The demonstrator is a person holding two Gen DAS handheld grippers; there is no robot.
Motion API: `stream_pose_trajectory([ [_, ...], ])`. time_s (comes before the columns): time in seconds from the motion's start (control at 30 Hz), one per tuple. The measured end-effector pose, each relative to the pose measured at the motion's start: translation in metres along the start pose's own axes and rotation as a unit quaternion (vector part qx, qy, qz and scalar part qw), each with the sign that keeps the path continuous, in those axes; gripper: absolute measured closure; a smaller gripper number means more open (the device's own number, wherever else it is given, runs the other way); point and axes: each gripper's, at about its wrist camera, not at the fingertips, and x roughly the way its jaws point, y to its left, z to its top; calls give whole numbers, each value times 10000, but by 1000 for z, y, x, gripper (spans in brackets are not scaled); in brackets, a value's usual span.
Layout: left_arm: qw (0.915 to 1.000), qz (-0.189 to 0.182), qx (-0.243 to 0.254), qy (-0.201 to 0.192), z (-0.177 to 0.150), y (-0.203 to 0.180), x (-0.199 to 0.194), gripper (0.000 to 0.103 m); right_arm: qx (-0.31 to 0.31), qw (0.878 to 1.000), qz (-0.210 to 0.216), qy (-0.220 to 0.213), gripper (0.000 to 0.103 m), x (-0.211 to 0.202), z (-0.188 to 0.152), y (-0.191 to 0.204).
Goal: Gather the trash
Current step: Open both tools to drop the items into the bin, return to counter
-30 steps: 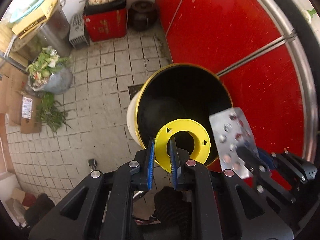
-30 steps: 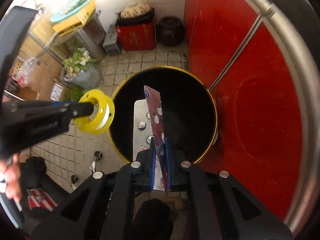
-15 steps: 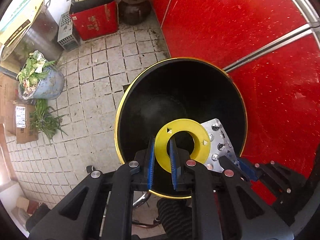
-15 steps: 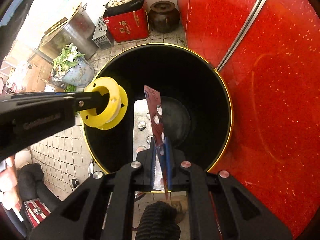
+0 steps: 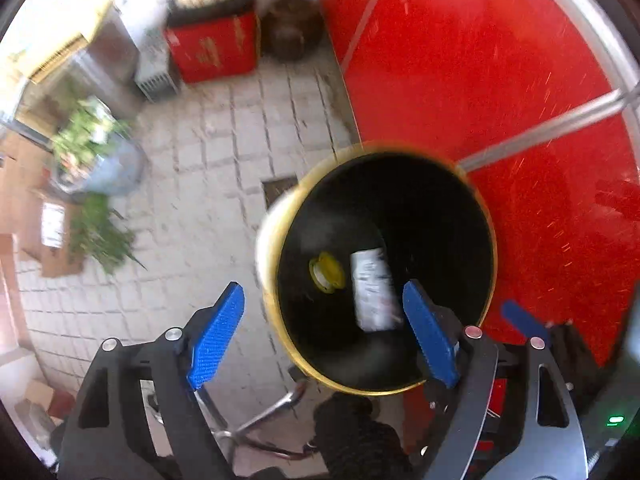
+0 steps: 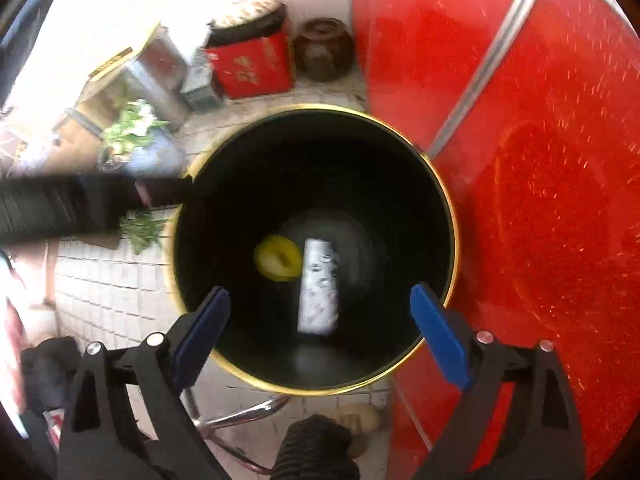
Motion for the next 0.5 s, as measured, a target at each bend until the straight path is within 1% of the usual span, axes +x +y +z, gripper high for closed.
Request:
stream_pose_trajectory([
  [0.03,10000,-5,-49,-70,2,5,-18,23,30,10000,91,-18,14,-12,0,4],
  [0.1,9991,-5,-163,-402,5,16,-71,23,91,9995,287,-76,14,-36,0,11],
  [0.13,9976,53,-170,-674,6,21,-109,20,133,9989,441,-132,14,-57,0,18],
  [0.17,9959,116,-155,-883,6,22,-135,17,147,9981,569,-189,14,-75,0,22],
  [0.2,9938,161,-130,-1091,8,22,-160,15,148,9971,693,-272,14,-95,1,28],
  [0.23,9901,215,-83,-1386,9,20,-197,10,123,9955,842,-414,14,-124,1,35],
  [0.27,9878,221,-58,-1539,12,15,-218,9,78,9943,925,-531,14,-147,2,39],
  [0.3,9859,165,-15,-1667,16,9,-241,9,-10,9922,1020,-715,14,-179,3,42],
  [0.33,9852,74,26,-1713,18,3,-254,8,-77,9904,1079,-862,14,-202,3,43],
  [0.37,9855,-126,108,-1690,23,-10,-272,7,-154,9888,1105,-993,13,-223,1,41],
  [0.4,9862,-264,201,-1623,27,-22,-281,7,-246,9876,1092,-1104,13,-243,-2,36],
  [0.43,9866,-418,345,-1541,30,-37,-289,7,-320,9869,998,-1230,13,-264,-7,25],
  [0.5,9848,-737,812,-1349,39,-82,-297,7,-330,9862,687,-1472,13,-297,-24,-7],
])
